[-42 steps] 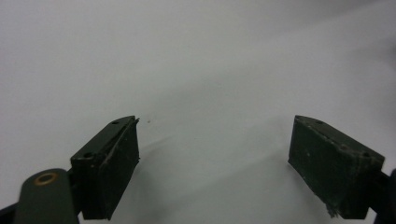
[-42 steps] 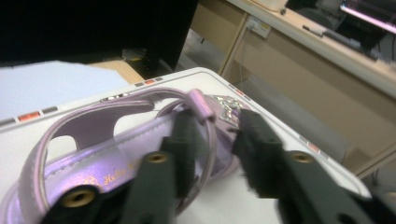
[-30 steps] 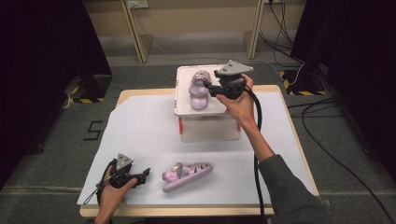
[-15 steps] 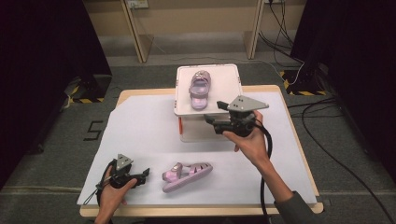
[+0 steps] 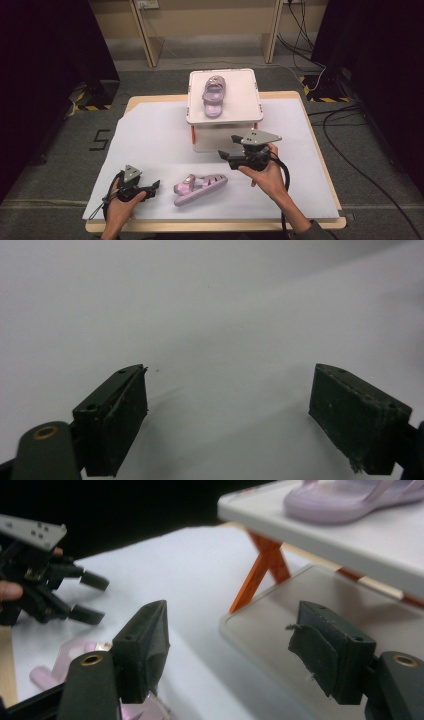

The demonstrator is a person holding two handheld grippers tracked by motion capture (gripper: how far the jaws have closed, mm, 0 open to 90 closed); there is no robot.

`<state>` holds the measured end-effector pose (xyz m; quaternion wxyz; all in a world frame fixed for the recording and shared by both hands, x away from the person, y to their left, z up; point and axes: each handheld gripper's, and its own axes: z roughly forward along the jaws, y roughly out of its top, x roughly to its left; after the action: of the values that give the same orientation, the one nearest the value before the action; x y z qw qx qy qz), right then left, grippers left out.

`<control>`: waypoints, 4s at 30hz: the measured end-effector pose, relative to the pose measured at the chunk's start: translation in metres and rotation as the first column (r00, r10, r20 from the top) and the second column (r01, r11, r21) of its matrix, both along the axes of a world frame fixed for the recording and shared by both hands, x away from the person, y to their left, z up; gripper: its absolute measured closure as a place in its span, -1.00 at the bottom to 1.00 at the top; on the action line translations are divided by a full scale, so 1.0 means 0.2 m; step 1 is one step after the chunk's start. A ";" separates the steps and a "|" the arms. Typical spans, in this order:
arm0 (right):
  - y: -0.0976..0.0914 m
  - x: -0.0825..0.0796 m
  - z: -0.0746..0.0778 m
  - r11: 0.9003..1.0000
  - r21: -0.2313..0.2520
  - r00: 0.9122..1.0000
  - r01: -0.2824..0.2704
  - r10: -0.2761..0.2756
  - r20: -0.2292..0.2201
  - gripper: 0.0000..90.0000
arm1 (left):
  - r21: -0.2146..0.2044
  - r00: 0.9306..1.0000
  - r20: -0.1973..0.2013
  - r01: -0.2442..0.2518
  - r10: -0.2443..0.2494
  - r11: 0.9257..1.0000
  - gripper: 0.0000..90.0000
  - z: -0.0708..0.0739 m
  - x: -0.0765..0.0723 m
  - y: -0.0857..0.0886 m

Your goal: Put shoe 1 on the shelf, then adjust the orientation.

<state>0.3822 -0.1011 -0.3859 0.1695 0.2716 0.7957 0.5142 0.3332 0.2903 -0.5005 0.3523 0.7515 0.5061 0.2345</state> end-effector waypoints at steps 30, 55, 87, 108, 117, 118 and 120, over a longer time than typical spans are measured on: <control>0.20 -0.13 -0.26 0.990 -0.107 0.992 -0.096 0.086 -0.094 -0.46 | 0.010 1.000 0.003 0.006 -0.006 1.000 -0.67 0.01 -0.01 0.01; 0.23 -0.23 -0.32 0.982 -0.102 0.976 -0.157 0.139 -0.166 -0.16 | 0.002 1.000 0.015 0.010 -0.010 1.000 -0.66 0.01 -0.02 0.00; 0.19 -0.38 -0.32 0.908 -0.401 0.986 -0.121 0.158 0.060 0.24 | 0.006 1.000 0.011 0.013 -0.013 1.000 -0.66 0.01 -0.03 0.00; -0.08 -0.25 -0.36 0.904 -0.404 0.989 -0.143 0.117 -0.088 0.03 | 0.009 1.000 0.010 0.013 -0.013 1.000 -0.66 0.01 -0.03 0.00; -0.22 -0.27 -0.30 0.956 -0.281 0.992 -0.087 0.057 -0.115 -0.01 | 0.011 1.000 0.007 0.012 -0.012 1.000 -0.66 0.00 -0.03 0.00; -0.22 -0.28 -0.30 0.960 -0.266 0.992 -0.082 0.052 -0.116 -0.02 | 0.013 1.000 0.007 0.012 -0.012 1.000 -0.66 0.00 -0.03 0.00; -0.24 -0.31 -0.28 0.969 -0.236 0.993 -0.069 0.045 -0.107 -0.05 | 0.010 1.000 0.008 0.011 -0.011 1.000 -0.66 0.00 -0.03 0.00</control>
<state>0.3206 -0.1487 -0.4413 0.1456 0.2517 0.8670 0.4046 0.3277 0.2903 -0.4995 0.3517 0.7551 0.4993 0.2383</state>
